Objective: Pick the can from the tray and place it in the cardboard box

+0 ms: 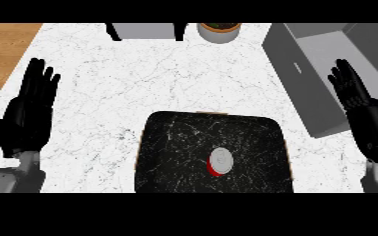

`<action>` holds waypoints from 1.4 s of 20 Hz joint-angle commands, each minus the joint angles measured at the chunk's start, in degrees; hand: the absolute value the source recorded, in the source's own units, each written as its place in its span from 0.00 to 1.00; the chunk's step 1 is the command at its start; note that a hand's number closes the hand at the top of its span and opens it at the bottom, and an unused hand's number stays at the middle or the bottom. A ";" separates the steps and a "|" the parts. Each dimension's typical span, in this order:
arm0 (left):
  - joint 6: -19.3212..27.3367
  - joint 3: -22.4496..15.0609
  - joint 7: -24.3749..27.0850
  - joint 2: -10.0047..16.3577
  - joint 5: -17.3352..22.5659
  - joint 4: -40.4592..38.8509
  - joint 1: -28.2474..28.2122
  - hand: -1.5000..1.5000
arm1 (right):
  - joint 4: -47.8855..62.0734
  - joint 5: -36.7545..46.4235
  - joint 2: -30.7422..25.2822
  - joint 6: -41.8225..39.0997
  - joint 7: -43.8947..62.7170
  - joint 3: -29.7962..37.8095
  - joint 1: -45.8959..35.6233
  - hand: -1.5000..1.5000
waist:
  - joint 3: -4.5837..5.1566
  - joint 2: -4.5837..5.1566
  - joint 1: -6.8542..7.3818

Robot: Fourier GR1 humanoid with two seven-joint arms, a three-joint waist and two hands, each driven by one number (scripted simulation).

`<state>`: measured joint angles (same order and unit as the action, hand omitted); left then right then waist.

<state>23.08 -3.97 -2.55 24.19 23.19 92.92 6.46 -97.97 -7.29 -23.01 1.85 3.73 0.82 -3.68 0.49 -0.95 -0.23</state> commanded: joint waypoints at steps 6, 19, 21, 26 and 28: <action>0.81 -3.57 1.80 0.06 -7.63 -10.89 -5.32 0.50 | -23.83 20.64 7.40 17.02 6.67 -11.32 8.65 1.00 | -0.18 0.36 -2.46; -1.59 -4.75 2.23 -2.90 -7.29 -15.55 -3.05 0.50 | -34.83 69.48 7.69 20.43 25.11 -26.41 35.12 0.00 | -0.18 0.75 -1.80; -0.58 -6.50 4.41 -5.27 -8.86 -16.79 -3.79 0.50 | -40.22 71.69 7.14 12.77 31.62 -27.70 35.98 0.00 | -0.12 0.90 -1.38; -0.44 -7.70 5.27 -6.87 -10.02 -16.50 -4.50 0.50 | -47.12 77.53 10.35 -0.08 44.19 -37.11 34.60 0.00 | -0.22 0.82 -0.18; -0.97 -7.37 2.48 -5.96 -9.96 -16.30 -1.82 0.50 | -43.78 78.52 13.52 -7.12 50.33 -38.41 26.40 0.00 | -0.24 1.09 0.79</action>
<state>21.88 -10.15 0.71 19.14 14.16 75.87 4.32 -135.05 64.54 -12.32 6.48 43.65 -32.32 26.26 0.28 -0.01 -0.59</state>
